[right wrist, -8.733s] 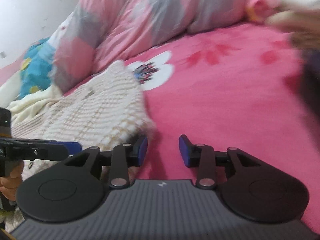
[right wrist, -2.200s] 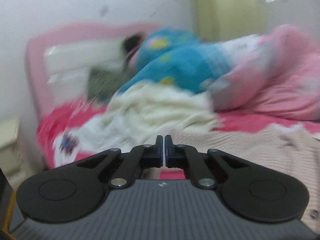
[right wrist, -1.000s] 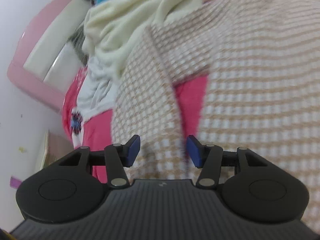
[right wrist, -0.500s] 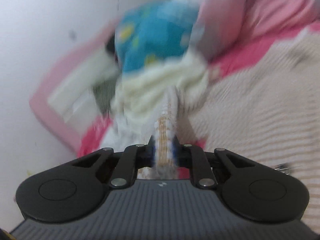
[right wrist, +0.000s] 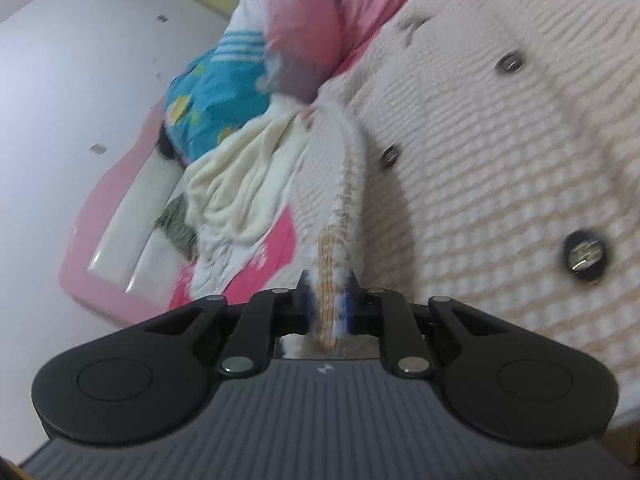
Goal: Fold clothes
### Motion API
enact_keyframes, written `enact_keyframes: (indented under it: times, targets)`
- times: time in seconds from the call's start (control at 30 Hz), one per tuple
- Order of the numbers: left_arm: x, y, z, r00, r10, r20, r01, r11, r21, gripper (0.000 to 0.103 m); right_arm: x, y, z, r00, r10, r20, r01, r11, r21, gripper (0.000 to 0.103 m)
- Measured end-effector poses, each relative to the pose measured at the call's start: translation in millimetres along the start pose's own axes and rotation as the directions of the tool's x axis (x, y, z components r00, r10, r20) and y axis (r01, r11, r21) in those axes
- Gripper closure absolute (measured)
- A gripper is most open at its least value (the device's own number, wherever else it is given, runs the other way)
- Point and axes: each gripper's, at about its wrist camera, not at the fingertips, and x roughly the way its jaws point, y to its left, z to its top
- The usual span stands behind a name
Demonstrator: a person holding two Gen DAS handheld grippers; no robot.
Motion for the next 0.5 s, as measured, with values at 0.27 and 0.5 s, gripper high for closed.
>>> enact_keyframes:
  times: [0.27,0.5]
  targets:
    - [-15.0,15.6,-2.6,0.996,0.071,-0.061,-0.072,0.997,-0.009,0.089,9.6,17.3,-26.7,0.996,-0.028,-0.088,0.018,0.995,-0.103,0.091]
    - [-20.8,22.2,-9.5,0.996,0.062,-0.056,-0.063,0.998,-0.024,0.089,15.0,25.7,-36.4,0.992,-0.031,-0.125,0.011,0.988,-0.151,0.093]
